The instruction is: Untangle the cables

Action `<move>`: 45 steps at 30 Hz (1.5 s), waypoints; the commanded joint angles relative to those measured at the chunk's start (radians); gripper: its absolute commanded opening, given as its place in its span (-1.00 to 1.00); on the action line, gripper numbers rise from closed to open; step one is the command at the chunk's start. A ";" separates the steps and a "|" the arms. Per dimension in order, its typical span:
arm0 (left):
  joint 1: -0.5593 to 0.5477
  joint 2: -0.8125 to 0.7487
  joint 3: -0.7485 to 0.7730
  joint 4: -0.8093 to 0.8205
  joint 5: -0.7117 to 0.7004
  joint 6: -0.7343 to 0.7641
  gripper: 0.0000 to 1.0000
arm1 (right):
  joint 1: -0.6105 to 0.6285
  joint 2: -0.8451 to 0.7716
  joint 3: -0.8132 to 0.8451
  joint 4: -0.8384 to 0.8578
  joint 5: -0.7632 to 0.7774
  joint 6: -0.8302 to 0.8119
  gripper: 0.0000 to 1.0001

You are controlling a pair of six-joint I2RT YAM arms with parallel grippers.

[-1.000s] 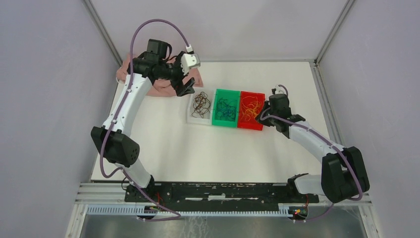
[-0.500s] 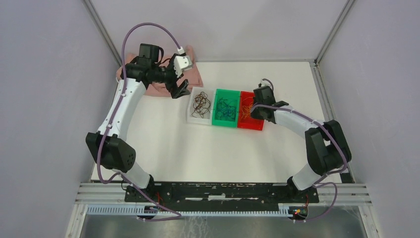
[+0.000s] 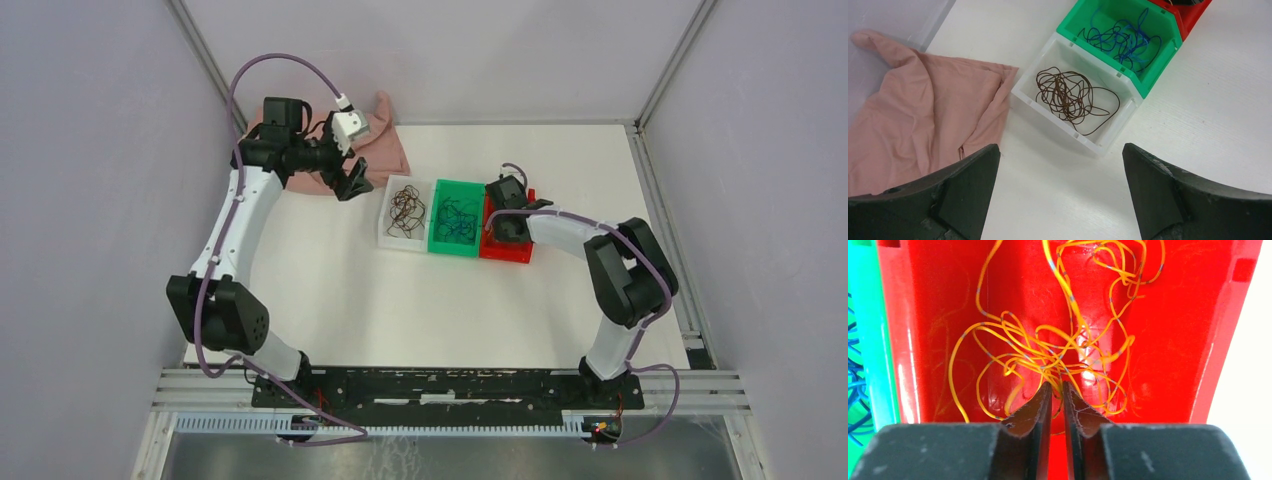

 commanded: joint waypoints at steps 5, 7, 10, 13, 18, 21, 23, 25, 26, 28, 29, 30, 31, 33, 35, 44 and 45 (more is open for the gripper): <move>0.070 -0.101 -0.073 0.176 0.040 -0.219 0.99 | -0.003 -0.173 0.132 -0.103 -0.050 -0.057 -0.28; 0.080 -0.123 -0.102 0.210 0.038 -0.244 0.99 | -0.003 -0.214 0.162 -0.152 -0.057 -0.069 -0.15; 0.095 -0.158 -0.155 0.280 0.011 -0.294 0.99 | -0.002 -0.264 0.186 -0.213 -0.042 -0.084 0.00; 0.106 -0.175 -0.183 0.319 -0.010 -0.320 0.99 | -0.004 -0.290 0.221 -0.291 -0.011 -0.097 0.13; 0.126 -0.184 -0.192 0.353 -0.084 -0.351 0.99 | -0.046 -0.359 0.250 -0.332 0.027 -0.124 0.47; 0.152 -0.195 -0.258 0.439 -0.111 -0.400 0.99 | -0.121 -0.423 0.224 -0.285 0.048 -0.140 0.94; 0.171 -0.215 -0.369 0.583 -0.118 -0.488 0.99 | -0.148 -0.489 0.139 -0.174 0.072 -0.183 0.99; 0.176 -0.241 -0.541 0.788 -0.139 -0.628 0.99 | -0.176 -0.575 -0.025 0.004 0.087 -0.192 0.99; 0.176 -0.253 -0.625 0.873 -0.140 -0.672 0.99 | -0.190 -0.599 -0.101 0.060 0.135 -0.167 0.99; 0.175 -0.265 -0.768 1.063 -0.155 -0.736 0.99 | -0.212 -0.609 -0.194 0.131 0.305 -0.116 0.99; 0.174 -0.262 -0.821 1.119 -0.168 -0.742 0.98 | -0.224 -0.607 -0.238 0.173 0.389 -0.097 0.99; 0.174 -0.255 -0.873 1.188 -0.186 -0.749 0.99 | -0.238 -0.607 -0.291 0.217 0.466 -0.076 0.99; 0.174 -0.240 -0.924 1.267 -0.197 -0.764 0.98 | -0.256 -0.615 -0.348 0.278 0.509 -0.064 0.99; 0.174 -0.194 -0.988 1.371 -0.197 -0.774 0.99 | -0.295 -0.627 -0.465 0.402 0.561 -0.030 0.99; 0.174 -0.163 -1.014 1.394 -0.240 -0.766 0.99 | -0.330 -0.620 -0.528 0.450 0.569 0.003 0.99; 0.176 -0.173 -1.151 1.626 -0.329 -0.693 0.99 | -0.356 -0.489 -0.550 0.670 0.555 -0.171 0.99; 0.176 -0.177 -1.152 1.619 -0.339 -0.695 0.99 | -0.360 -0.475 -0.550 0.684 0.544 -0.186 0.99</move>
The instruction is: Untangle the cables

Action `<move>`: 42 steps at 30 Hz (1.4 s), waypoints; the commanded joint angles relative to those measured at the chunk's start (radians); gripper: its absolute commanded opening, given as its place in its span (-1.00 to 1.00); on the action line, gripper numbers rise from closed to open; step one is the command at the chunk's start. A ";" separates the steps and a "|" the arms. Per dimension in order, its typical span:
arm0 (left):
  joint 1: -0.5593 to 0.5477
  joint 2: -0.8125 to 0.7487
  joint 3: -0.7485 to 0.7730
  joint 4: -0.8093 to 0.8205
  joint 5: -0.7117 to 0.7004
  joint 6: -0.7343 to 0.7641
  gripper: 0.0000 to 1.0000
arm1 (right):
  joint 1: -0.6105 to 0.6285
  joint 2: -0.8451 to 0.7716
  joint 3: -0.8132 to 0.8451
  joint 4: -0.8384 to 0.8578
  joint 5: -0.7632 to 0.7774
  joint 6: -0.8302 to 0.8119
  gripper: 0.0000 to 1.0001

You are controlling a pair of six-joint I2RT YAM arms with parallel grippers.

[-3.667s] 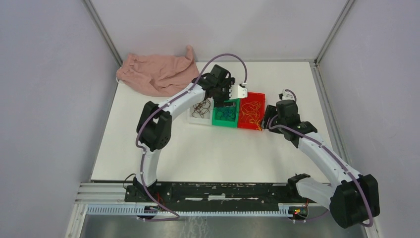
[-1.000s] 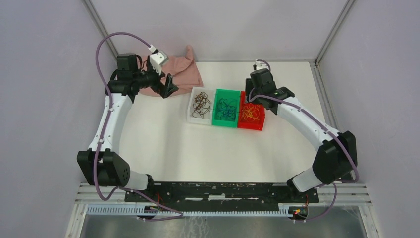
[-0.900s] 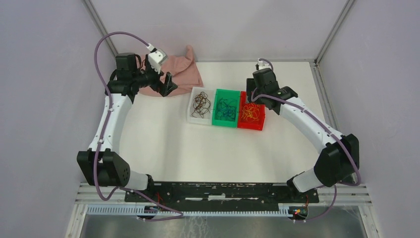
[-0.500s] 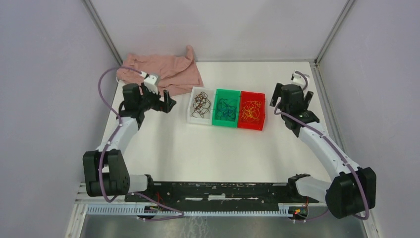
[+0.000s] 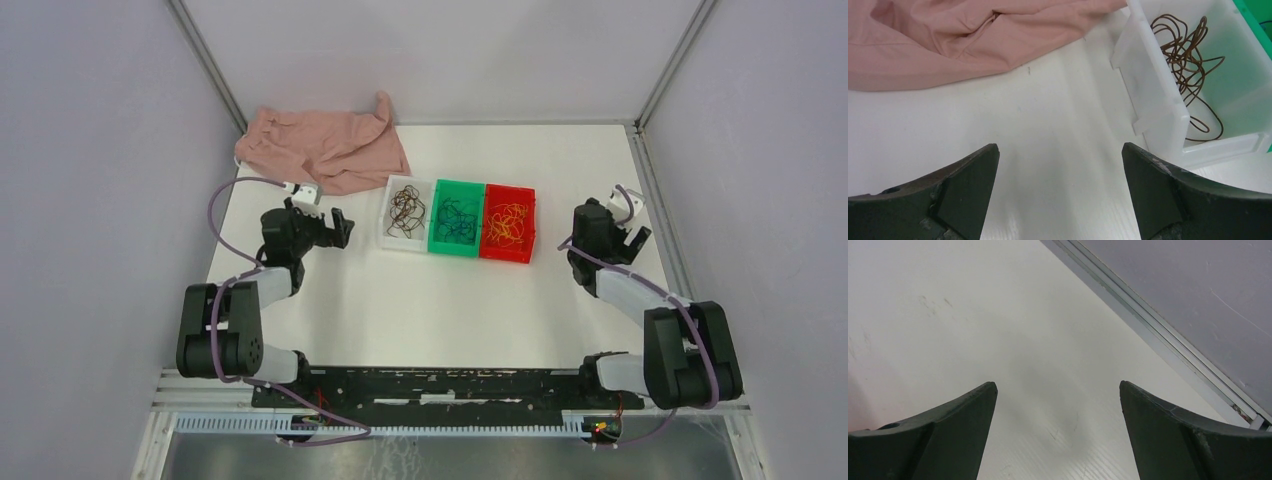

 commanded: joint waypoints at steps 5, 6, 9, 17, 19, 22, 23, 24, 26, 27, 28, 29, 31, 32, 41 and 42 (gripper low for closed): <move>-0.002 -0.034 0.018 0.056 -0.102 -0.018 0.99 | -0.033 0.091 -0.037 0.285 -0.032 -0.091 0.99; -0.002 -0.034 0.020 0.046 -0.118 -0.020 0.99 | -0.035 0.098 -0.052 0.301 -0.041 -0.085 0.99; -0.002 -0.029 -0.032 0.132 -0.146 -0.006 0.99 | -0.041 0.114 -0.075 0.359 -0.067 -0.100 0.99; -0.002 0.106 -0.291 0.697 -0.194 -0.025 0.99 | -0.037 0.148 -0.108 0.504 -0.278 -0.228 0.99; -0.005 0.088 -0.283 0.634 -0.196 -0.010 0.99 | -0.023 0.166 -0.111 0.543 -0.358 -0.279 0.99; -0.005 0.099 -0.264 0.632 -0.189 -0.017 0.99 | 0.004 0.197 -0.097 0.553 -0.379 -0.329 0.99; -0.007 0.093 -0.259 0.607 -0.189 -0.010 0.99 | 0.004 0.193 -0.096 0.546 -0.381 -0.324 0.99; -0.007 0.093 -0.261 0.600 -0.189 -0.010 0.99 | 0.005 0.193 -0.105 0.572 -0.387 -0.326 0.99; -0.007 0.097 -0.263 0.618 -0.191 -0.014 0.99 | 0.018 0.240 -0.219 0.854 -0.410 -0.359 0.99; -0.007 0.094 -0.264 0.613 -0.191 -0.013 0.99 | 0.057 0.258 -0.254 0.932 -0.354 -0.397 0.99; -0.007 0.093 -0.266 0.617 -0.192 -0.013 0.99 | 0.070 0.243 -0.245 0.892 -0.333 -0.400 0.99; -0.008 0.093 -0.267 0.620 -0.191 -0.012 0.99 | 0.069 0.230 -0.232 0.835 -0.333 -0.387 0.99; -0.007 0.093 -0.266 0.618 -0.190 -0.015 0.99 | 0.049 0.245 -0.191 0.789 -0.330 -0.363 0.99; -0.007 0.093 -0.265 0.618 -0.190 -0.015 0.99 | 0.032 0.239 -0.185 0.759 -0.349 -0.349 0.99; -0.007 0.093 -0.263 0.615 -0.190 -0.016 0.99 | 0.022 0.231 -0.180 0.741 -0.365 -0.343 0.99; -0.007 0.093 -0.263 0.614 -0.190 -0.016 0.99 | 0.022 0.232 -0.179 0.741 -0.365 -0.344 0.99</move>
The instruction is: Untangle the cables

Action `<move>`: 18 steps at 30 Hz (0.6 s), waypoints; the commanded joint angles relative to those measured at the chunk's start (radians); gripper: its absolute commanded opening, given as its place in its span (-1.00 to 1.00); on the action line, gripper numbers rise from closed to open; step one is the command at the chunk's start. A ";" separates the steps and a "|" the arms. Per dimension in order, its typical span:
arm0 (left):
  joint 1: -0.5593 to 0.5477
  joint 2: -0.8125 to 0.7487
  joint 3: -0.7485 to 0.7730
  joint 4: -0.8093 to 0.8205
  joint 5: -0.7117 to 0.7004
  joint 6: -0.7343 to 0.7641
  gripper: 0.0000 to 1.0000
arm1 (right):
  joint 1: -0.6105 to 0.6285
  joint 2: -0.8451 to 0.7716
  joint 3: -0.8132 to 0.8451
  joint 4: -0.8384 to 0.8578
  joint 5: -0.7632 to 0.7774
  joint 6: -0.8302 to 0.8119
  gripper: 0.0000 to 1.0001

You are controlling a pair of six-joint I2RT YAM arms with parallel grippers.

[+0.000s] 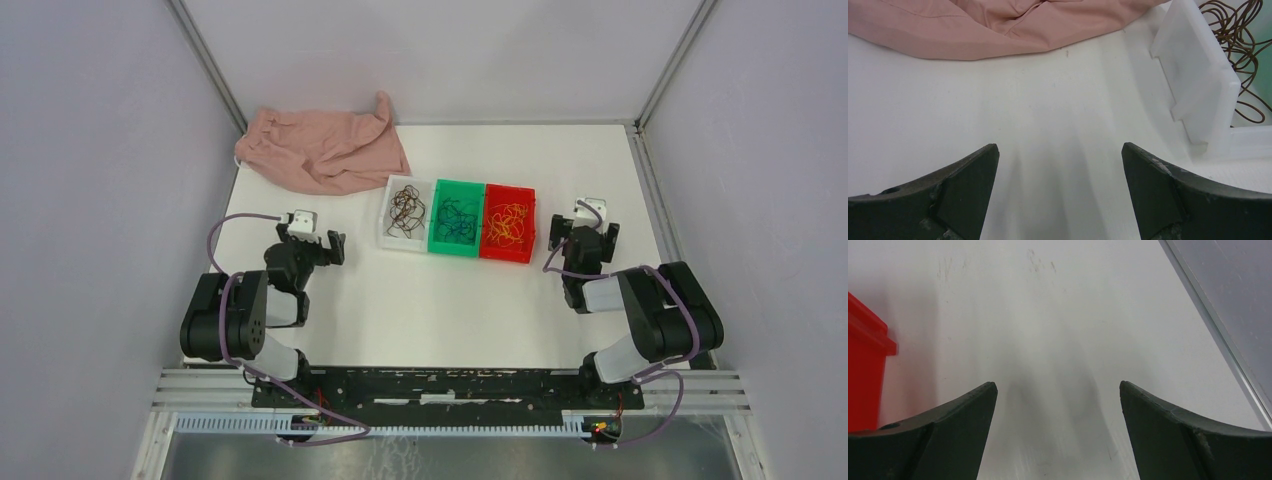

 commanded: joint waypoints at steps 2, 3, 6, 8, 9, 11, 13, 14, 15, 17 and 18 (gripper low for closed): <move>-0.002 -0.006 0.016 0.070 -0.008 -0.015 0.99 | -0.002 -0.015 0.026 0.049 -0.003 0.007 0.99; -0.002 -0.004 0.016 0.070 -0.008 -0.015 0.99 | -0.001 -0.015 0.026 0.049 -0.003 0.006 0.99; -0.002 -0.004 0.017 0.068 -0.009 -0.015 0.99 | -0.002 -0.016 0.026 0.049 -0.004 0.007 0.99; -0.002 -0.005 0.018 0.066 -0.009 -0.015 0.99 | -0.001 -0.015 0.026 0.049 -0.003 0.007 0.99; -0.002 -0.004 0.018 0.065 -0.009 -0.015 0.99 | -0.001 -0.015 0.026 0.049 -0.004 0.006 0.99; -0.002 -0.004 0.018 0.065 -0.009 -0.015 0.99 | -0.001 -0.016 0.026 0.049 -0.003 0.006 0.99; -0.003 -0.003 0.018 0.065 -0.009 -0.015 0.99 | -0.002 -0.016 0.027 0.049 -0.003 0.006 0.99; -0.002 -0.003 0.018 0.066 -0.009 -0.015 0.99 | -0.001 -0.015 0.026 0.049 -0.003 0.006 0.99; -0.002 -0.003 0.017 0.066 -0.009 -0.015 0.99 | -0.002 -0.015 0.026 0.048 -0.003 0.006 0.99; -0.002 -0.004 0.018 0.066 -0.009 -0.015 0.99 | -0.002 -0.015 0.026 0.049 -0.004 0.006 0.99; -0.002 -0.004 0.018 0.066 -0.009 -0.015 0.99 | -0.001 -0.015 0.026 0.049 -0.003 0.006 0.99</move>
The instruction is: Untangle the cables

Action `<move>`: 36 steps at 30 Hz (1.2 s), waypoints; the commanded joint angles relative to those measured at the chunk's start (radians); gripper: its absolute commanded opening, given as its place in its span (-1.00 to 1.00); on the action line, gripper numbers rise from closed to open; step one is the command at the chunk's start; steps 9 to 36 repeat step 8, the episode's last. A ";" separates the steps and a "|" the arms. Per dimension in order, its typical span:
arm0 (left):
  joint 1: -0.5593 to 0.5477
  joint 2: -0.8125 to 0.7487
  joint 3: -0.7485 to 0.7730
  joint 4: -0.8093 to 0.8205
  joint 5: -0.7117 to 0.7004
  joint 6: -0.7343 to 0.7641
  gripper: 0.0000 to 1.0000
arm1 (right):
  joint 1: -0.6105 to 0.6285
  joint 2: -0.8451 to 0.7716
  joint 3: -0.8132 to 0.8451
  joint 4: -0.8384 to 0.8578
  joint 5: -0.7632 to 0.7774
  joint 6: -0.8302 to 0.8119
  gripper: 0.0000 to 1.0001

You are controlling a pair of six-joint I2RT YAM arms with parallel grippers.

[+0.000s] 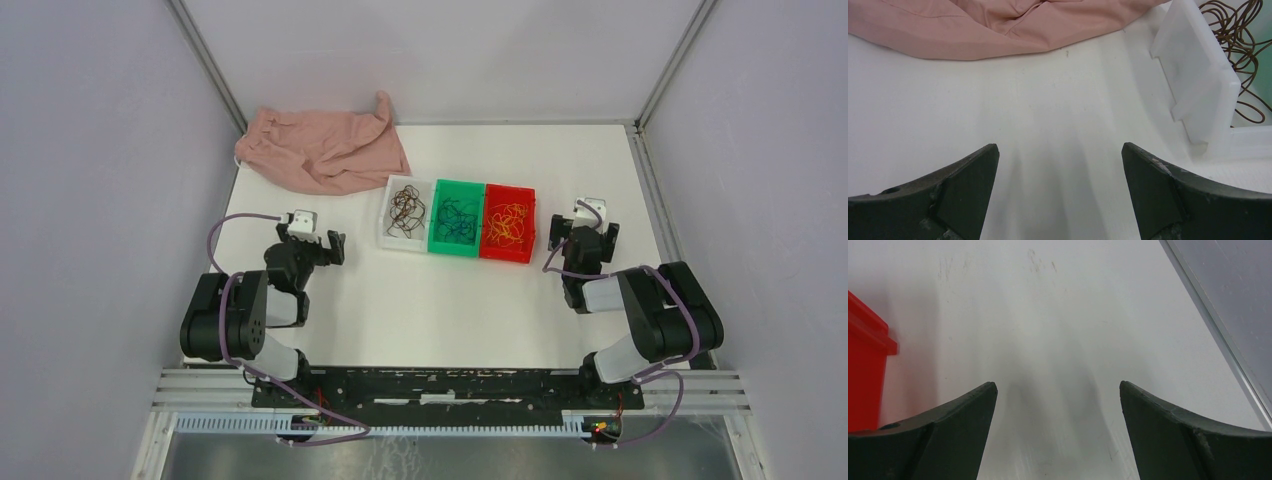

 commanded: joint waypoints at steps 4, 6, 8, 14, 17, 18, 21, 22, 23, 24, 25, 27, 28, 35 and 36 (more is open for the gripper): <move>-0.003 -0.001 0.027 0.052 -0.012 -0.011 0.99 | -0.002 -0.016 0.026 0.049 -0.003 0.007 0.99; -0.005 -0.004 0.026 0.051 -0.016 -0.011 0.99 | -0.001 -0.015 0.026 0.049 -0.003 0.007 0.99; -0.006 -0.005 0.018 0.063 -0.017 -0.012 0.99 | -0.002 -0.015 0.026 0.049 -0.003 0.007 0.99; -0.006 -0.005 0.018 0.063 -0.017 -0.012 0.99 | -0.002 -0.015 0.026 0.049 -0.003 0.007 0.99; -0.006 -0.005 0.018 0.063 -0.017 -0.012 0.99 | -0.002 -0.015 0.026 0.049 -0.003 0.007 0.99; -0.006 -0.005 0.018 0.063 -0.017 -0.012 0.99 | -0.002 -0.015 0.026 0.049 -0.003 0.007 0.99; -0.006 -0.005 0.018 0.063 -0.017 -0.012 0.99 | -0.002 -0.015 0.026 0.049 -0.003 0.007 0.99; -0.006 -0.005 0.018 0.063 -0.017 -0.012 0.99 | -0.002 -0.015 0.026 0.049 -0.003 0.007 0.99; -0.006 -0.005 0.018 0.063 -0.017 -0.012 0.99 | -0.002 -0.015 0.026 0.049 -0.003 0.007 0.99; -0.006 -0.005 0.018 0.063 -0.017 -0.012 0.99 | -0.002 -0.015 0.026 0.049 -0.003 0.007 0.99; -0.006 -0.005 0.018 0.063 -0.017 -0.012 0.99 | -0.002 -0.015 0.026 0.049 -0.003 0.007 0.99; -0.006 -0.005 0.018 0.063 -0.017 -0.012 0.99 | -0.002 -0.015 0.026 0.049 -0.003 0.007 0.99; -0.006 -0.005 0.018 0.063 -0.017 -0.012 0.99 | -0.002 -0.015 0.026 0.049 -0.003 0.007 0.99; -0.006 -0.005 0.018 0.063 -0.017 -0.012 0.99 | -0.002 -0.015 0.026 0.049 -0.003 0.007 0.99; -0.006 -0.005 0.018 0.063 -0.017 -0.012 0.99 | -0.002 -0.015 0.026 0.049 -0.003 0.007 0.99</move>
